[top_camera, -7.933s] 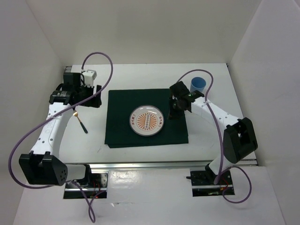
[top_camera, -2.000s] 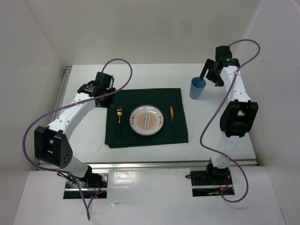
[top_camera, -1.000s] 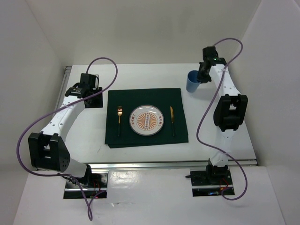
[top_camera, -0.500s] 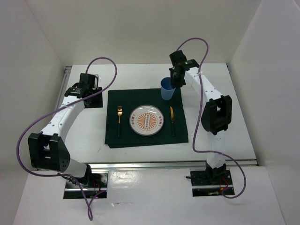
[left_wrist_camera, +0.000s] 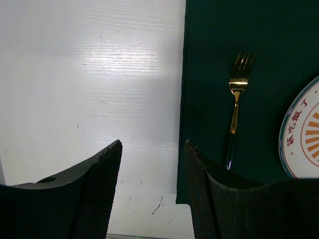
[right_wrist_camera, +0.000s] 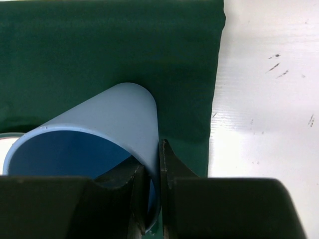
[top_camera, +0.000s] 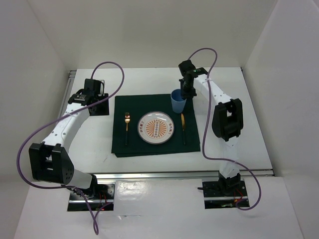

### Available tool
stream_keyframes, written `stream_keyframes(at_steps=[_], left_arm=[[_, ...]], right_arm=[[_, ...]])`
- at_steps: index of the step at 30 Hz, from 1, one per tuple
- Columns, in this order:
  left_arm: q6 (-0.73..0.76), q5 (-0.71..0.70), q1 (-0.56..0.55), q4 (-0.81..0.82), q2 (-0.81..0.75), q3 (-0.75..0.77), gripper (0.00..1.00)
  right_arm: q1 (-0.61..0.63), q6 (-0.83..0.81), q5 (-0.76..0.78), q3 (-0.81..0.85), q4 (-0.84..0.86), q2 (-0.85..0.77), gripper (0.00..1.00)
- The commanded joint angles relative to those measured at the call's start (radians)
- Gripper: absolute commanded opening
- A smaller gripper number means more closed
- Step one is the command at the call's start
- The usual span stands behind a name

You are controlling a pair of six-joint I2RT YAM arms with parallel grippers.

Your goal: Set the dinner table for one person

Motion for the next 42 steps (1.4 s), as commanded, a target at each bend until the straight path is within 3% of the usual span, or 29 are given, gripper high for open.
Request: stream_keyframes(at_steps=[1,3,6,18,19,20,21,24,29,31,35,38,42], left_arm=[[0.007,0.007,0.005,0.005,-0.041,-0.007,0.6],[0.007,0.007,0.005,0.005,-0.041,-0.007,0.6],[0.007,0.007,0.005,0.005,-0.041,-0.007,0.6],[0.007,0.007,0.005,0.005,-0.041,-0.007,0.6],[0.007,0.007,0.005,0.005,-0.041,-0.007,0.6],[0.007,0.007,0.005,0.005,-0.041,-0.007,0.6],[0.007,0.007,0.005,0.005,-0.041,-0.016,0.6],[0.007,0.007,0.005,0.005,-0.041,-0.016,0.6],[0.007,0.007,0.005,0.005,-0.041,-0.016,0.6],[0.007,0.007,0.005,0.005,-0.041,-0.016,0.6],[0.019,-0.002,0.005,0.005,-0.052,-0.016,0.6],[0.046,-0.011,0.005,0.005,-0.052,-0.016,0.62],[0.056,-0.021,0.005,0.005,-0.052,-0.016,0.63]], right_arm=[[0.005,0.014,-0.003,0.008,0.044,0.004,0.09],[0.005,0.014,-0.003,0.008,0.062,-0.005,0.09],[0.005,0.014,-0.003,-0.017,0.111,-0.04,0.0],[0.005,0.014,-0.005,-0.006,0.134,-0.01,0.0],[0.005,0.014,-0.017,-0.006,0.134,-0.01,0.03],[0.005,0.014,-0.017,-0.006,0.125,-0.01,0.22],[0.005,0.014,-0.017,-0.006,0.113,-0.01,0.35],[0.005,0.014,-0.017,-0.006,0.113,-0.031,0.64],[0.005,0.014,-0.028,0.028,0.125,-0.08,0.83],[0.005,0.004,-0.019,0.075,0.087,-0.103,1.0],[0.005,0.004,0.021,0.124,0.034,-0.2,1.0],[-0.022,0.03,-0.086,0.114,0.011,-0.345,1.0],[-0.081,0.049,-0.215,-0.029,0.011,-0.577,1.0]])
